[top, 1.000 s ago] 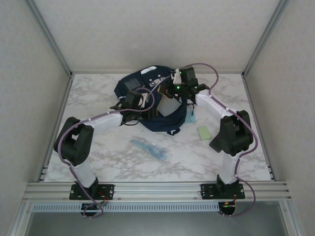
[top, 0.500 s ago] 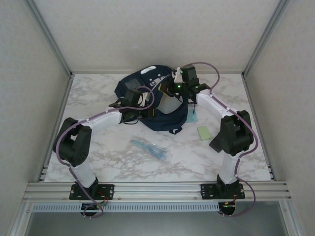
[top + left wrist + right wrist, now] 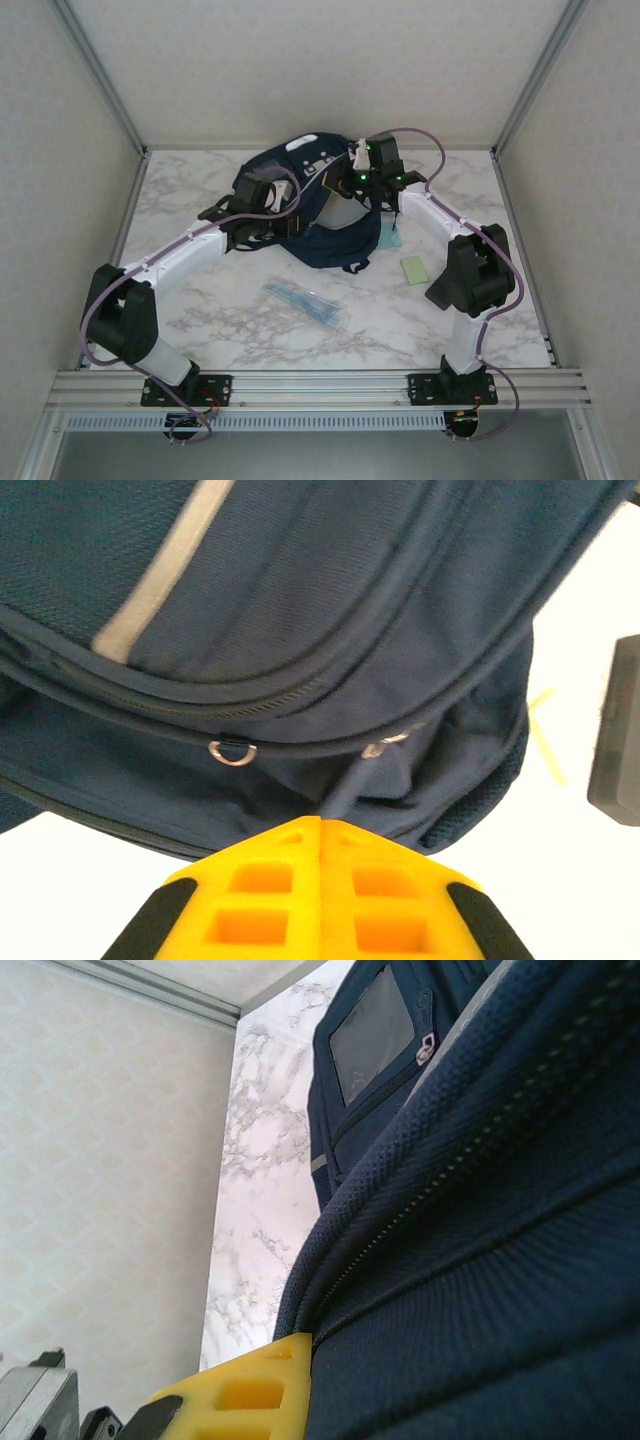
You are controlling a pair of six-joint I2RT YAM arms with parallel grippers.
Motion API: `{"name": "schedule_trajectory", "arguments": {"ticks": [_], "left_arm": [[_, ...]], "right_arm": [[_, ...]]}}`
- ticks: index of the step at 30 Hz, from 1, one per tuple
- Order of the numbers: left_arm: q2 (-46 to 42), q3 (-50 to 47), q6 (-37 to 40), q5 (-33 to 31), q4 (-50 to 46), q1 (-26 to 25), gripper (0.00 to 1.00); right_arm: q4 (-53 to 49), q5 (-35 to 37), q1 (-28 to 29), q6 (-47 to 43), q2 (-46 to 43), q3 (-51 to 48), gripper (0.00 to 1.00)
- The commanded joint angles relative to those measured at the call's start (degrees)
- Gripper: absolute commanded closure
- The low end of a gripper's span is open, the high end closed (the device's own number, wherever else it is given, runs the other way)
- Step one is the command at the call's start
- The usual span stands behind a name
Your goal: Pack the student bag
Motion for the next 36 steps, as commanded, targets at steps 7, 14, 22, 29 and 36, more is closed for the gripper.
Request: {"name": "schedule_trajectory", "arguments": {"ticks": [7, 14, 22, 29, 36], "left_arm": [[3.4, 0.3, -0.4, 4.0, 4.9, 0.5, 0.87], [8.2, 3.2, 0.2, 2.7, 5.5, -2.3, 0.61], [10.9, 5.8, 1.5, -2.3, 4.0, -4.2, 0.65], [10.3, 7.1, 3.4, -5.4, 0.2, -4.4, 0.98], [6.8, 4.9, 5.0, -3.9, -7.4, -1.7, 1.00]], "right_arm": [[2.7, -1.9, 0.5, -1.3, -0.6, 0.5, 1.00], [3.0, -2.1, 0.5, -0.8, -0.5, 0.6, 1.00], [3.0, -2.2, 0.6, -0.7, -0.7, 0.4, 1.00], [2.7, -2.0, 0.5, -1.1, -1.1, 0.0, 1.00], [2.1, -1.8, -0.1, -1.5, -1.4, -0.2, 1.00]]}}
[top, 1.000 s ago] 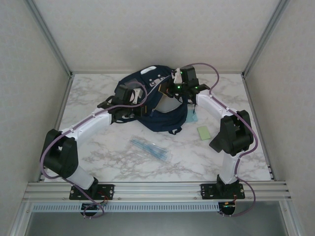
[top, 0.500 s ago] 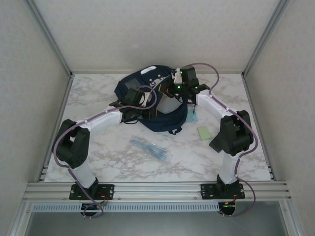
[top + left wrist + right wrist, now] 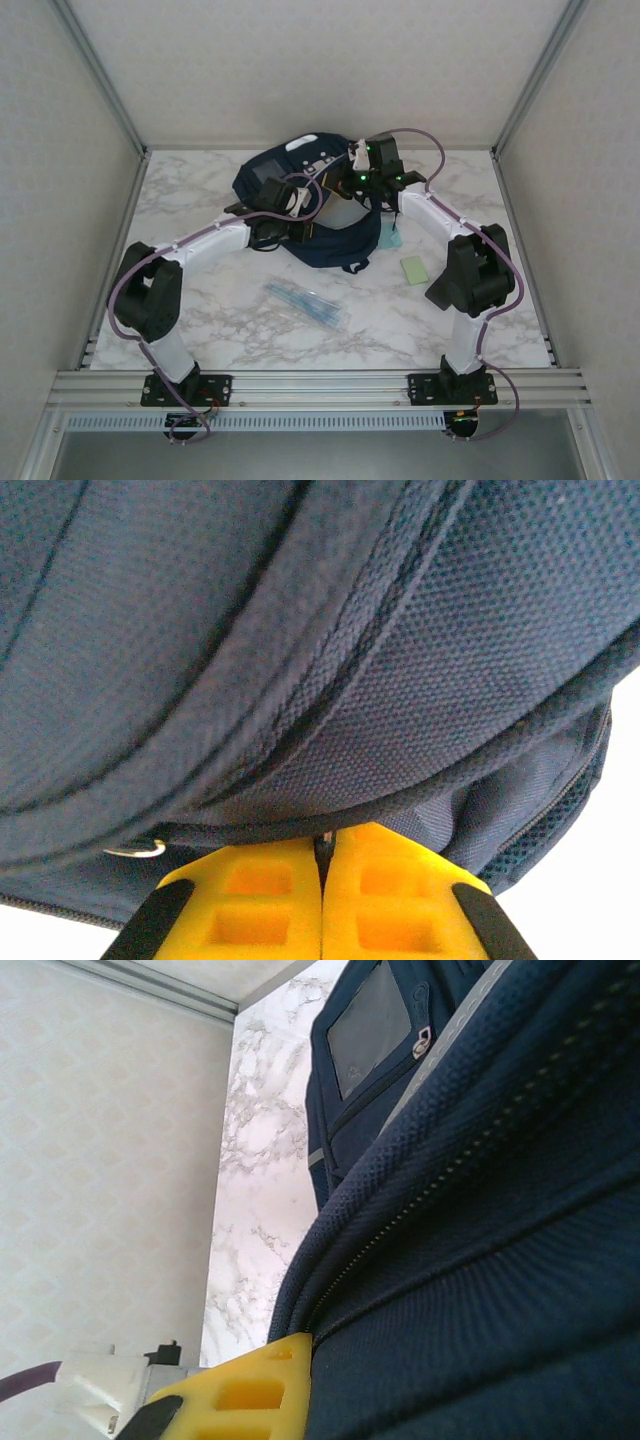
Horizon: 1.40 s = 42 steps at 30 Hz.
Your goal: Pack the student bag
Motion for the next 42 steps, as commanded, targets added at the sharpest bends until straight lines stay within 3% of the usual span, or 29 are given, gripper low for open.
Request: {"name": "schedule_trajectory", "arguments": {"ticks": [1, 4, 8, 12, 15, 20, 23, 29, 33, 37, 42], "left_arm": [[-2.9, -0.5, 0.9, -1.0, -6.8, 2.5, 1.00], [-3.3, -0.5, 0.4, 0.6, -8.9, 3.2, 1.00], [-3.2, -0.2, -0.5, 2.5, -7.5, 3.4, 0.93], [-1.2, 1.6, -1.5, 4.7, -4.4, 3.4, 1.00], [0.4, 3.3, -1.7, 6.2, -3.4, 3.4, 1.00], [2.5, 6.5, 1.0, 7.9, -9.7, 4.1, 0.97], [2.2, 5.6, 2.3, 7.5, -14.8, 6.8, 1.00], [-1.7, -1.6, -1.1, 22.1, -13.2, 14.0, 1.00], [0.7, -4.6, -9.4, 34.1, -4.0, 18.1, 1.00], [1.7, -2.6, -7.2, 19.4, -7.0, 18.4, 1.00], [3.6, 0.5, -9.0, -12.1, -9.3, 20.7, 1.00]], "right_arm": [[2.6, -1.6, -0.2, -1.5, -1.4, -0.1, 1.00], [2.3, -1.7, -0.2, -1.6, -1.4, 0.3, 1.00], [2.4, -1.8, -0.3, -1.4, -1.0, 0.6, 1.00], [3.0, -2.2, -0.3, -0.8, -0.9, 0.4, 1.00], [3.0, -2.2, -0.3, -0.9, -1.1, 0.1, 1.00], [1.3, -1.5, -0.3, -2.3, -1.4, 0.2, 1.00], [0.4, 0.0, -0.4, -3.4, -2.5, -0.3, 1.00], [-0.3, 1.4, -1.2, -4.1, -3.2, -0.5, 1.00], [0.3, 0.9, -1.2, -3.7, -2.8, -0.5, 1.00], [1.9, -0.3, -1.1, -2.7, -3.0, -1.0, 1.00], [2.7, -2.3, -0.3, -1.9, -2.0, 0.1, 1.00]]}}
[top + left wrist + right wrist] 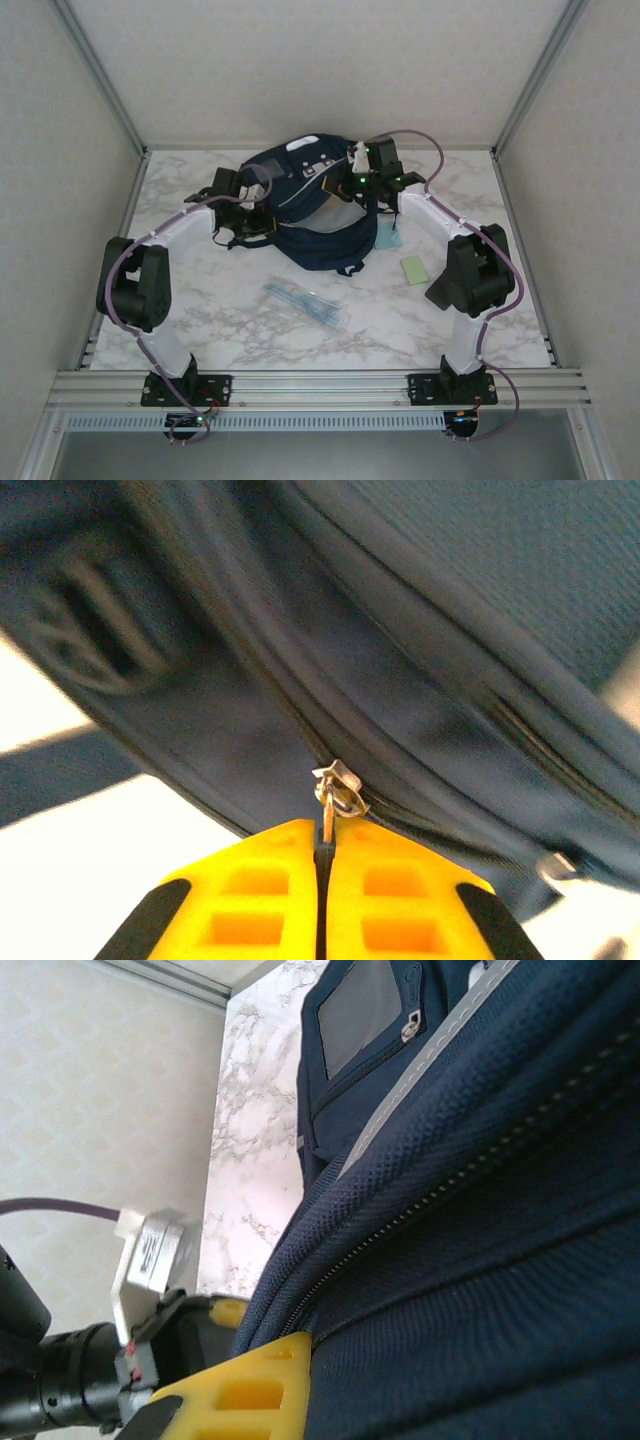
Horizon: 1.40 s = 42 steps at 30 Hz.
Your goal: Pack the student bag
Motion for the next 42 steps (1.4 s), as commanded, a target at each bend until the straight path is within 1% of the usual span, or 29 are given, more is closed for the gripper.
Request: {"name": "schedule_trajectory", "arguments": {"ticks": [1, 3, 5, 6, 7, 8, 9, 11, 12, 13, 14, 15, 17, 18, 19, 21, 22, 23, 26, 30, 34, 38, 42], "left_arm": [[2.1, 2.5, -3.4, -28.1, -4.4, 3.3, 1.00], [3.3, 4.5, -4.2, -34.7, -3.1, 4.4, 1.00], [4.9, 7.5, -4.8, -38.2, -2.8, 5.1, 1.00], [5.8, 9.2, -5.0, -39.2, -3.5, 5.3, 1.00], [6.4, 10.8, -5.0, -38.8, -4.4, 5.3, 1.00], [6.8, 12.1, -5.1, -37.8, -5.2, 5.2, 0.94], [6.6, 12.5, -5.5, -36.6, -5.5, 5.2, 0.80], [5.0, 11.8, -6.5, -34.4, -5.9, 5.0, 0.46], [3.6, 10.7, -7.1, -32.9, -5.7, 4.8, 0.36], [2.1, 9.3, -7.7, -31.9, -5.5, 4.7, 0.29], [-0.3, 7.5, -8.5, -31.1, -4.9, 4.4, 0.22], [-2.5, 4.9, -9.4, -30.1, -4.0, 4.2, 0.15], [-7.3, 0.7, -11.2, -28.0, -2.8, 4.1, 0.03], [-9.5, -1.4, -11.9, -26.6, -1.9, 4.1, 0.00], [-11.3, -3.3, -12.2, -25.5, -1.4, 4.1, 0.00], [-14.5, -5.9, -12.5, -24.0, -1.1, 4.0, 0.00], [-15.3, -6.6, -12.4, -23.4, -1.3, 4.1, 0.00], [-16.0, -7.0, -12.2, -22.8, -1.6, 4.0, 0.00], [-17.8, -7.8, -11.7, -21.9, -2.2, 4.1, 0.00], [-19.9, -9.2, -11.6, -22.1, -1.7, 4.3, 0.00], [-21.1, -9.9, -11.5, -21.9, -1.2, 4.3, 0.00], [-21.5, -10.4, -11.3, -21.3, -1.4, 4.2, 0.00], [-22.3, -11.7, -11.3, -20.8, -1.1, 4.2, 0.00]], "right_arm": [[3.9, -2.2, 0.1, -0.2, -1.7, 1.0, 1.00], [3.8, -2.4, 0.9, -0.2, -0.9, 1.6, 1.00], [3.9, -3.0, 1.7, 0.1, -0.2, 2.3, 1.00], [3.8, -3.3, 2.2, 0.1, 0.3, 2.6, 1.00], [3.7, -3.5, 2.7, 0.0, 0.6, 2.9, 1.00], [3.5, -3.6, 3.2, 0.0, 0.8, 3.1, 1.00], [3.4, -3.4, 3.6, -0.1, 0.8, 3.1, 1.00], [3.1, -3.5, 4.2, -0.2, 1.0, 3.2, 1.00], [2.8, -3.7, 4.6, -0.2, 1.2, 3.5, 1.00], [1.9, -3.7, 4.7, -0.4, 1.4, 3.9, 1.00], [0.7, -3.7, 4.9, -0.8, 1.6, 4.4, 0.92], [-0.5, -3.5, 5.0, -1.4, 1.5, 4.4, 0.78], [-2.5, -3.2, 5.1, -3.0, 0.5, 3.2, 0.55], [-3.8, -3.0, 5.1, -4.6, -0.5, 2.3, 0.47], [-5.1, -2.8, 5.2, -6.1, -1.4, 1.4, 0.42], [-11.0, -1.7, 5.6, -11.0, -3.6, 0.0, 0.18], [-14.1, -0.9, 6.1, -13.4, -4.4, -0.5, 0.11], [-17.6, 0.4, 7.0, -16.1, -5.5, -1.2, 0.02], [-24.5, 6.1, 10.2, -21.0, -8.5, -5.4, 0.01], [-27.7, 11.9, 15.1, -23.2, -11.3, -13.3, 0.01], [-28.5, 21.8, 23.0, -24.8, -12.3, -18.7, 0.01], [-27.9, 30.8, 29.6, -27.0, -10.2, -19.8, 0.01], [-27.0, 36.0, 32.6, -29.5, -4.6, -17.9, 0.01]]}}
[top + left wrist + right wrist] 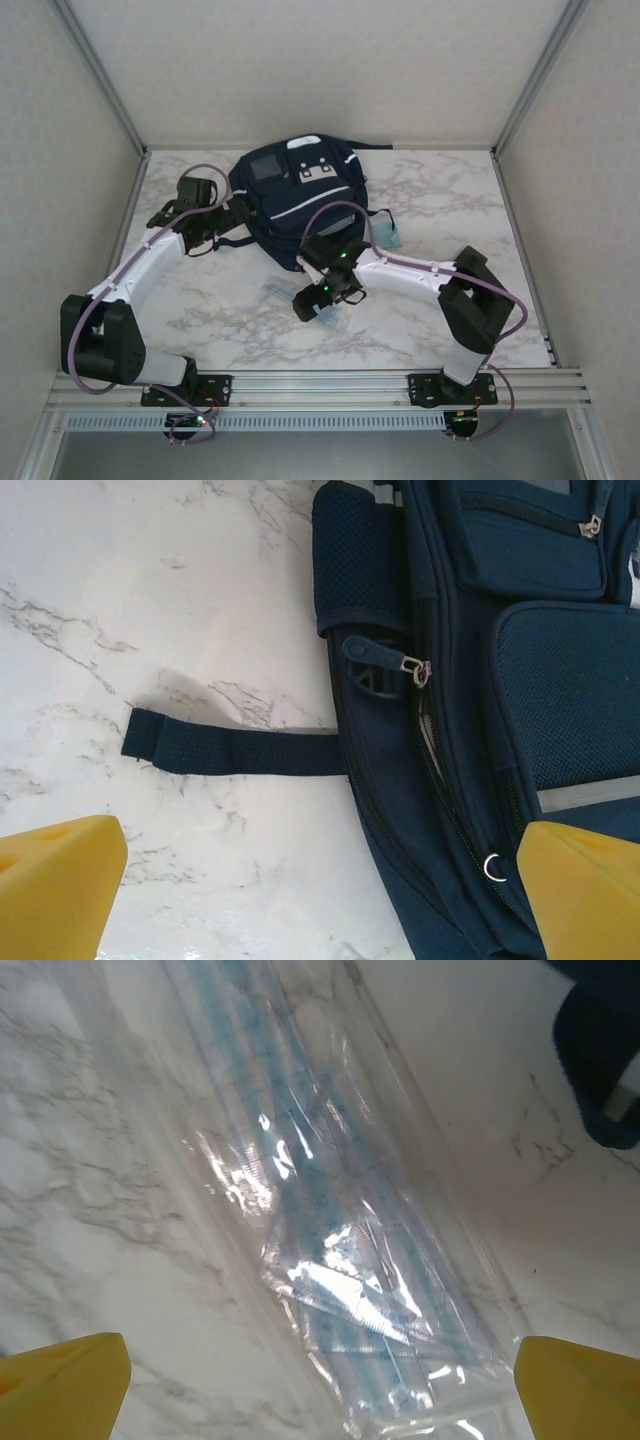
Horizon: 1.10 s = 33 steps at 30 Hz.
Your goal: Pack the student bag
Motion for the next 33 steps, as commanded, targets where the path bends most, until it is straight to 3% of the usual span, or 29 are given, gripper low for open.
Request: {"name": "schedule_trajectory", "arguments": {"ticks": [1, 11, 14, 19, 28, 30, 33], "left_arm": [[-2.3, -1.4, -0.3, 1.2, 0.2, 0.1, 0.00], [-3.7, -1.8, -0.2, 1.4, -0.5, 0.3, 0.00], [-3.5, -1.3, -0.3, 1.7, -0.5, 0.3, 0.00], [-3.6, -0.9, -0.6, 1.6, -0.8, 0.3, 0.00], [-6.1, -0.9, -0.3, 0.2, -2.2, 0.3, 0.00], [-6.5, -0.8, -0.1, 0.0, -2.4, 0.3, 0.00], [-7.0, -0.8, -0.1, 0.1, -2.7, 0.3, 0.00]], "right_arm": [[0.3, 8.9, 1.7, -4.0, 4.8, 1.9, 0.01], [3.9, 12.8, 6.6, -5.5, 12.5, 1.5, 0.04], [4.1, 12.7, 6.8, -5.1, 13.1, 0.8, 0.20], [4.1, 10.6, 6.9, -5.3, 12.0, 0.8, 0.53], [2.4, 6.2, 6.8, -6.6, 8.4, 2.5, 0.87], [2.1, 5.6, 6.7, -6.8, 7.9, 2.8, 1.00], [1.8, 4.6, 6.6, -7.1, 7.7, 3.2, 1.00]]}}
